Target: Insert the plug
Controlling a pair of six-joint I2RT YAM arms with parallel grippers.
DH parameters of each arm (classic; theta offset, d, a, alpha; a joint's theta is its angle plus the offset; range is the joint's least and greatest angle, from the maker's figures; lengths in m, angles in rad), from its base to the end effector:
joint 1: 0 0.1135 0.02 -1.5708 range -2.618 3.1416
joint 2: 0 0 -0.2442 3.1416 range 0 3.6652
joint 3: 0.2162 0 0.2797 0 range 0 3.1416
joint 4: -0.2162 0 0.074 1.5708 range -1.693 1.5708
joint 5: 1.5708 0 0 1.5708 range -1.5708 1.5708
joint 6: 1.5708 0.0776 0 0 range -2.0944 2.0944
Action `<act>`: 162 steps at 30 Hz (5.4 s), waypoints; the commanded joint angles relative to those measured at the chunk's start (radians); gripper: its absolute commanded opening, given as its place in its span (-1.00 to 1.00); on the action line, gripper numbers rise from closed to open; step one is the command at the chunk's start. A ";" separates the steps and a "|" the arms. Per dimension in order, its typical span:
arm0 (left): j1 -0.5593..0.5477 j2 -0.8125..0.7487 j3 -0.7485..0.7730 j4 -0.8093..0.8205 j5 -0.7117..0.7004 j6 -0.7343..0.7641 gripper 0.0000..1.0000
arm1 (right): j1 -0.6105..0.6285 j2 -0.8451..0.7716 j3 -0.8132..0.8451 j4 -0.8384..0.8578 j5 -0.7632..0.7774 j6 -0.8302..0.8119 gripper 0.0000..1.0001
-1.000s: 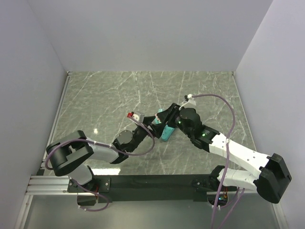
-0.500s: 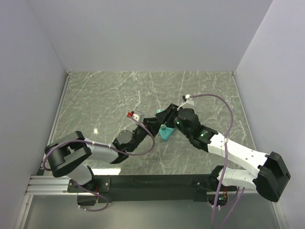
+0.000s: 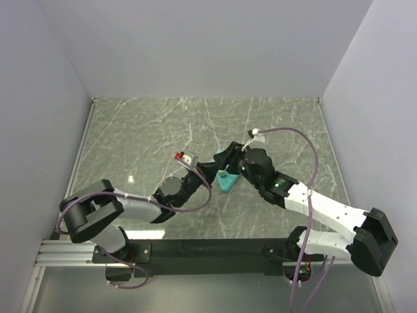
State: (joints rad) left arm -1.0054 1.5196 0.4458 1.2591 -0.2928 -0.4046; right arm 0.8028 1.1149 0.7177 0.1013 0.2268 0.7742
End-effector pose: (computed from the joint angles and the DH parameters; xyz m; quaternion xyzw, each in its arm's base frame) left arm 0.1991 -0.2719 0.1732 0.0797 0.6367 -0.4224 0.6402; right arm 0.2423 0.2258 0.2388 0.0559 0.7993 0.3553 0.4813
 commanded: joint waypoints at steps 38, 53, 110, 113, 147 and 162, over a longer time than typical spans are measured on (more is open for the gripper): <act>0.245 -0.533 -0.039 -0.500 1.160 0.228 -0.99 | -0.030 -0.457 -0.136 0.028 -0.851 -0.705 0.28; 0.245 -0.539 -0.042 -0.512 1.147 0.233 -0.99 | -0.028 -0.423 -0.130 0.046 -0.922 -0.699 -0.45; 0.416 0.251 0.255 -0.244 0.532 -0.086 0.39 | 0.104 0.275 0.282 -0.526 0.112 -0.451 -1.00; 0.416 0.272 0.266 -0.237 0.537 -0.091 0.40 | 0.104 0.301 0.289 -0.526 0.120 -0.451 -1.00; 0.399 0.298 0.258 -0.205 0.538 -0.092 0.41 | 0.105 0.414 0.315 -0.558 0.207 -0.386 -1.00; 0.398 0.291 0.255 -0.210 0.540 -0.082 0.42 | 0.124 0.454 0.339 -0.594 0.236 -0.363 -1.00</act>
State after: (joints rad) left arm -0.6029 1.8305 0.6853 1.0054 0.2359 -0.4919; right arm 0.9131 1.5558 1.0161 -0.4683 0.4259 0.3843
